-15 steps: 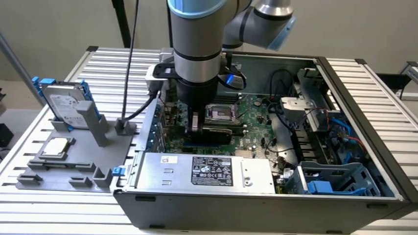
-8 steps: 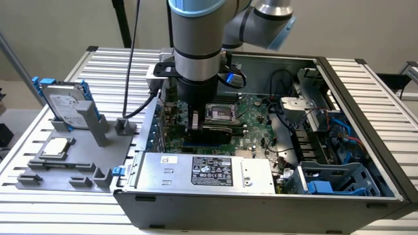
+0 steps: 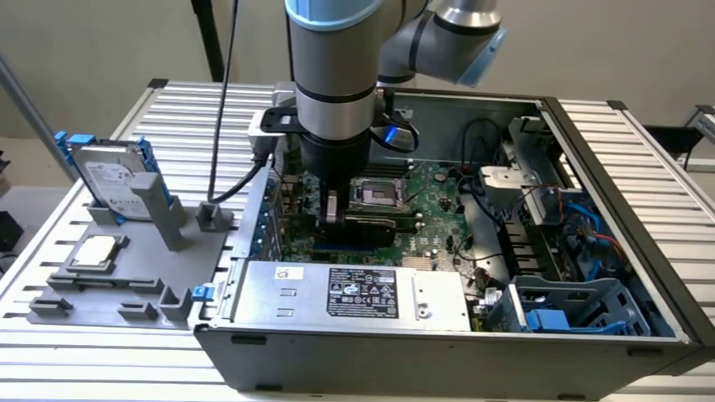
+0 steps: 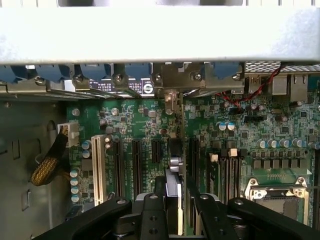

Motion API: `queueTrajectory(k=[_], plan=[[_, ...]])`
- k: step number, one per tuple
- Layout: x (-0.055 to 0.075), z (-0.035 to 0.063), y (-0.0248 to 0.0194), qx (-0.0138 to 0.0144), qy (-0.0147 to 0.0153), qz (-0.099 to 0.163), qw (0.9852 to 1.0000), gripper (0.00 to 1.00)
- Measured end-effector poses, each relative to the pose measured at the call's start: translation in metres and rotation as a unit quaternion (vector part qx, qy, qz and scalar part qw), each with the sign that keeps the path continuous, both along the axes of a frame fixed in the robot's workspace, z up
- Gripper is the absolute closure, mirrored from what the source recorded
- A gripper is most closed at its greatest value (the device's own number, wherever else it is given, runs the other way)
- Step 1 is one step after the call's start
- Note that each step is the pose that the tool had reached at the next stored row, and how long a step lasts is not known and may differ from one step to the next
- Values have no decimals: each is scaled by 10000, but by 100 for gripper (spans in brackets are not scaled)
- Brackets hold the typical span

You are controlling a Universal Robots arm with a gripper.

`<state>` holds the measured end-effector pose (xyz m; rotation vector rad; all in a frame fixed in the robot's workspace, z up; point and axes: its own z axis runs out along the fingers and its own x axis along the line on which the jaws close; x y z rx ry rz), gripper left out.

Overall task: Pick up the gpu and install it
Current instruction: 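Insert the gpu into the slot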

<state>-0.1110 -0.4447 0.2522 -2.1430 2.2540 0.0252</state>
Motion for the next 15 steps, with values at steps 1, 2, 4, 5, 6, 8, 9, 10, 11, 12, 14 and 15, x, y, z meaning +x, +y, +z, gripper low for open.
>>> queueTrajectory(k=[1,2,4,5,6,8,9,10,11,12,14,15], plan=[[-1,-2,0,0,0,-1,10000,73],[-1,-4,0,0,0,-2,10000,73],[-1,-6,0,0,0,-2,10000,73],[-1,-7,0,0,0,-3,10000,73],[-1,-8,0,0,0,-4,10000,73],[-1,-12,0,0,-1,-6,10000,73],[-1,-13,0,0,-1,-7,10000,73],[-1,-15,0,0,0,-8,10000,73],[-1,-17,0,-1,0,-9,10000,73],[-1,-20,0,-1,-1,-10,10000,73],[-3,-27,0,1,0,-14,10000,73],[-2,-30,0,0,0,-15,10000,73]])
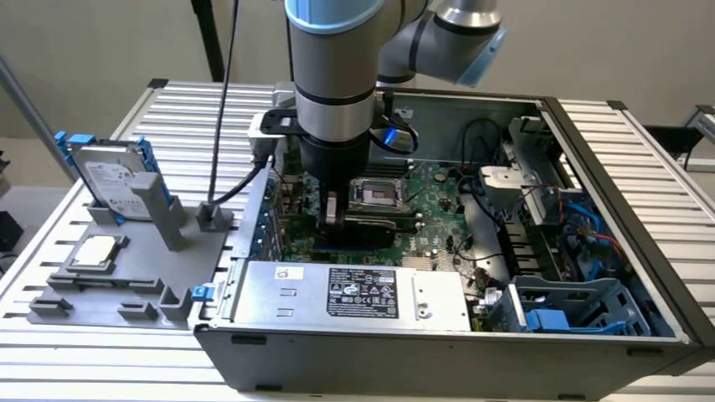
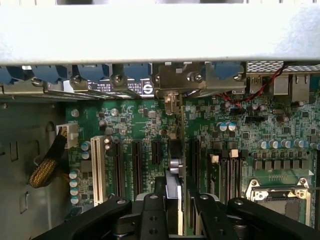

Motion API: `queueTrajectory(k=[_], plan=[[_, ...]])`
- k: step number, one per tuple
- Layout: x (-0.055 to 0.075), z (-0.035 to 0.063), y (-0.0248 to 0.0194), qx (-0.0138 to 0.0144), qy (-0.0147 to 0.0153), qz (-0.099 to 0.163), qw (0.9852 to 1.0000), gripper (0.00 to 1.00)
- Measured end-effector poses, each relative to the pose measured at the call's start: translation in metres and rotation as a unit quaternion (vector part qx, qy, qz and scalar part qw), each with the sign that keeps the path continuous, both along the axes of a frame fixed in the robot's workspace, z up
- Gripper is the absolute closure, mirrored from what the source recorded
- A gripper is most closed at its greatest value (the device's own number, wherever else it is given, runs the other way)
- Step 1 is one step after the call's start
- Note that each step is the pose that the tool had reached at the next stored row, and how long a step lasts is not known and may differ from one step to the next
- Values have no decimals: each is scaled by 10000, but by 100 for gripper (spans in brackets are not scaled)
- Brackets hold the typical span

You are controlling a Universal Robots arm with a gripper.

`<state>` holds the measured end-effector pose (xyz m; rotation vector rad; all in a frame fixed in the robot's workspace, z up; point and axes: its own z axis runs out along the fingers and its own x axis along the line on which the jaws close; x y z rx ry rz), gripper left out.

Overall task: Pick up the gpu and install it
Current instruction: 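Insert the gpu into the slot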

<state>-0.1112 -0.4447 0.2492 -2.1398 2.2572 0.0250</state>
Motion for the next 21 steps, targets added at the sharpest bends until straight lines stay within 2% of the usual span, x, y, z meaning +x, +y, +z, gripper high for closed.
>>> queueTrajectory(k=[21], plan=[[1,-61,4,1,0,-83,10000,73]])
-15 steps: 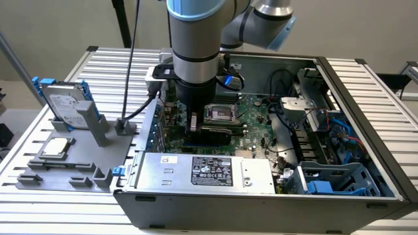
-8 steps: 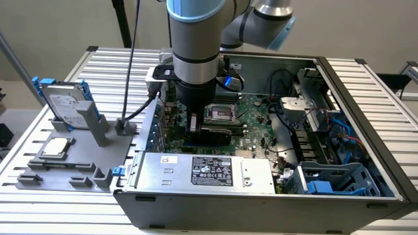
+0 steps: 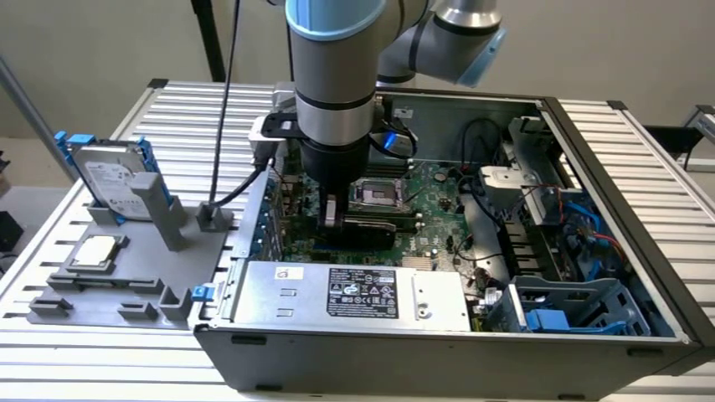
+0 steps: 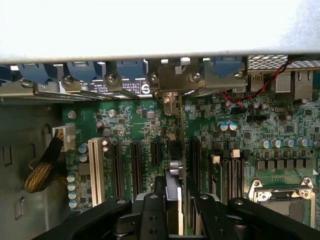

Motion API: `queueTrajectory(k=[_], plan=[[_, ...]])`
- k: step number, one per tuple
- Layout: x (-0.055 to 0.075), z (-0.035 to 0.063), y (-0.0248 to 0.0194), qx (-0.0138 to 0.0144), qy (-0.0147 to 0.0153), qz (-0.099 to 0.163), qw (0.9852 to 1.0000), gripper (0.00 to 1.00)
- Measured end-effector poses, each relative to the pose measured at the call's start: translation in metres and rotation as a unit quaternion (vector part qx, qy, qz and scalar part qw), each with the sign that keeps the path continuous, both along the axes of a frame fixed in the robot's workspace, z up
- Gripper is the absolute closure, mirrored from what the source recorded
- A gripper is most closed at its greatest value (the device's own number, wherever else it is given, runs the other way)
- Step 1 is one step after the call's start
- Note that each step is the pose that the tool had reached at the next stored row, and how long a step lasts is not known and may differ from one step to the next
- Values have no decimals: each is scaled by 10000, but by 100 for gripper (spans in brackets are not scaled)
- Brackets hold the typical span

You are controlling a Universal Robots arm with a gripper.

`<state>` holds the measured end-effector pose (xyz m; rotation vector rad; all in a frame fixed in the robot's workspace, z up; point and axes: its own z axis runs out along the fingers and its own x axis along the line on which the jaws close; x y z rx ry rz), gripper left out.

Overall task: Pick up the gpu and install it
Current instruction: 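Insert the gpu into the slot, then press down on the gpu until it lock into place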

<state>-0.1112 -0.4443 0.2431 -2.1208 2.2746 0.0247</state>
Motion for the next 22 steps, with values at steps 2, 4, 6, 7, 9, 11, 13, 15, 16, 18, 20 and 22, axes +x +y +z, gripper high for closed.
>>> queueTrajectory(k=[2,4,6,7,9,11,13,15,16,18,20,22], plan=[[0,0,0,1,0,-1,10000,73],[-1,2,4,14,-6,-4,10000,72],[0,68,0,0,1,-2,10000,66],[1,112,1,3,0,-2,10000,66],[3,204,0,1,3,-2,10000,66],[8,295,0,1,5,-2,10000,66],[11,385,0,1,7,-2,10000,66],[15,478,0,1,10,-2,10000,69],[16,524,0,0,14,-2,10000,75],[17,547,0,1,23,-2,10000,82],[17,547,0,2,23,-2,10000,87],[16,548,0,1,23,-2,10000,89]])
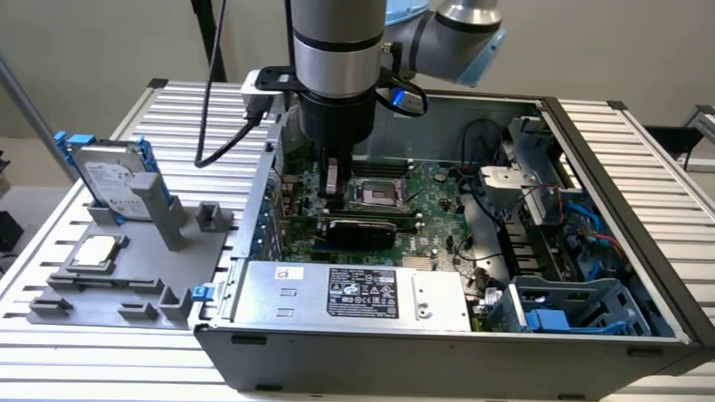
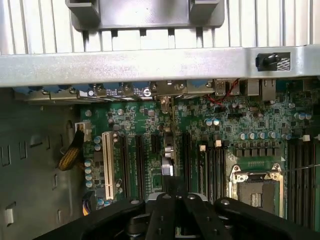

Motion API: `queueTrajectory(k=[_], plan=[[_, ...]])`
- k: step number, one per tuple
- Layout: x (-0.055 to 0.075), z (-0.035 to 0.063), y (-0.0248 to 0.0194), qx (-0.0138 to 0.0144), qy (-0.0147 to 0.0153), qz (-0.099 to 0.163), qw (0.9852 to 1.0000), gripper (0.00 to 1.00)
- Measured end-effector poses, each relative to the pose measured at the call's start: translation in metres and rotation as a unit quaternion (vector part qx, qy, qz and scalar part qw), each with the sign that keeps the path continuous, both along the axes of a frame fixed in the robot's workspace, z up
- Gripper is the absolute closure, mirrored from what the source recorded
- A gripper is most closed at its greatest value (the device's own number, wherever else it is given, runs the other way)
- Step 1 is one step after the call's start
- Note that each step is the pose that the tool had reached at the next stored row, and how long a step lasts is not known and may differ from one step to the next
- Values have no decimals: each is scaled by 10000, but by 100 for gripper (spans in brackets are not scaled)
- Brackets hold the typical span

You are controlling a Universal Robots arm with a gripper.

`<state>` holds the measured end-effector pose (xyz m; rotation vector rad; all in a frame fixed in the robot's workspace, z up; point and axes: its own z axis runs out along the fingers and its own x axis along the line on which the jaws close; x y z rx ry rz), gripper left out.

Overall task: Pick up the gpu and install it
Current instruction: 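Press down on the gpu until it lock into place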

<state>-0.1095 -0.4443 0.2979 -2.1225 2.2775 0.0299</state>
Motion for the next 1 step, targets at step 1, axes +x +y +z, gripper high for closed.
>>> queueTrajectory(k=[1], plan=[[0,0,0,0,0,0,10000,89]])
